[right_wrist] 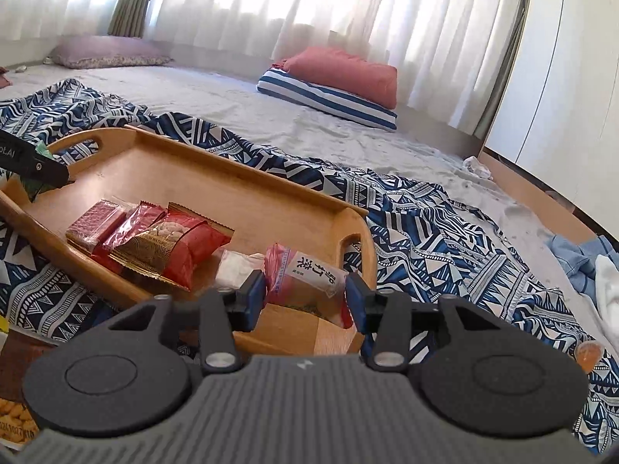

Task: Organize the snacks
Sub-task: 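Carry the green packet in the left tool while the right tool carries the pink-and-white packet to the tray, then open the left tool on the tray while the right tool releases the pink-and-white packet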

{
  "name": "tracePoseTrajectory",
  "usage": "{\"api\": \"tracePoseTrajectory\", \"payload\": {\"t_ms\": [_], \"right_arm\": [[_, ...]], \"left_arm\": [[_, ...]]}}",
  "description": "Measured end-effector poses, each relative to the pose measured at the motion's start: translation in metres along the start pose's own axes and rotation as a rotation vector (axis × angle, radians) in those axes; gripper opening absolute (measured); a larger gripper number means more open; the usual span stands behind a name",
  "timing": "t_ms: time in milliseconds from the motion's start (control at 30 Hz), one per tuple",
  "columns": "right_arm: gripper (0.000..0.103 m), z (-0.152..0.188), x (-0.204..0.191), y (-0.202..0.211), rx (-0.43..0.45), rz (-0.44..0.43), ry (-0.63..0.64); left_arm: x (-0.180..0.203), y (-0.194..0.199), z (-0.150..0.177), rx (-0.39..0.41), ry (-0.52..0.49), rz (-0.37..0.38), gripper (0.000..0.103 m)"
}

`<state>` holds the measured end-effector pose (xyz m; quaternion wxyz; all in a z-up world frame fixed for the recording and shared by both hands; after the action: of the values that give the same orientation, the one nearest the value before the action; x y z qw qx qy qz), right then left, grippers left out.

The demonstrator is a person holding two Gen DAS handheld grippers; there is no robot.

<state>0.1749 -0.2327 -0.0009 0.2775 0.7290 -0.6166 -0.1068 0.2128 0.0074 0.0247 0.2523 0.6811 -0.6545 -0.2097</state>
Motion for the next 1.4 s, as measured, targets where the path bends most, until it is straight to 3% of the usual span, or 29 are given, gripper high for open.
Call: {"api": "tracePoseTrajectory", "payload": {"t_ms": [933,1033,1133,1300,1400], "right_arm": [[0.055,0.005,-0.007,-0.014,-0.035,-0.113,-0.111],[0.059,0.004,-0.009,-0.014,-0.033,-0.104,-0.099],[0.063,0.004,-0.008,-0.012,-0.027,-0.099,-0.102],[0.088,0.002,-0.004,-0.006,-0.003,-0.063,-0.104],[0.089,0.001,-0.001,0.0,0.009,-0.057,-0.107]], "left_arm": [[0.011,-0.02,0.012,-0.039,-0.016,0.018,0.048],[0.011,-0.019,0.011,-0.041,-0.016,0.023,0.055],[0.011,-0.018,0.011,-0.043,-0.015,0.027,0.069],[0.009,-0.006,0.009,0.002,-0.04,0.011,0.092],[0.007,0.003,0.007,0.02,-0.048,0.006,0.095]]}}
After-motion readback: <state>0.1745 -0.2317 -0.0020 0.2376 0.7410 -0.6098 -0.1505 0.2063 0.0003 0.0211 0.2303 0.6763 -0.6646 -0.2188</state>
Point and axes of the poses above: each gripper's, at about its wrist camera, not at the fingertips, and y roughly against the way its jaws point, x to its right, z to its underside, the point moved 2 cm from there along -y, roughly the way its jaws point, and after that the axes turned 8 degrees about -z, right-handed, at the moved point
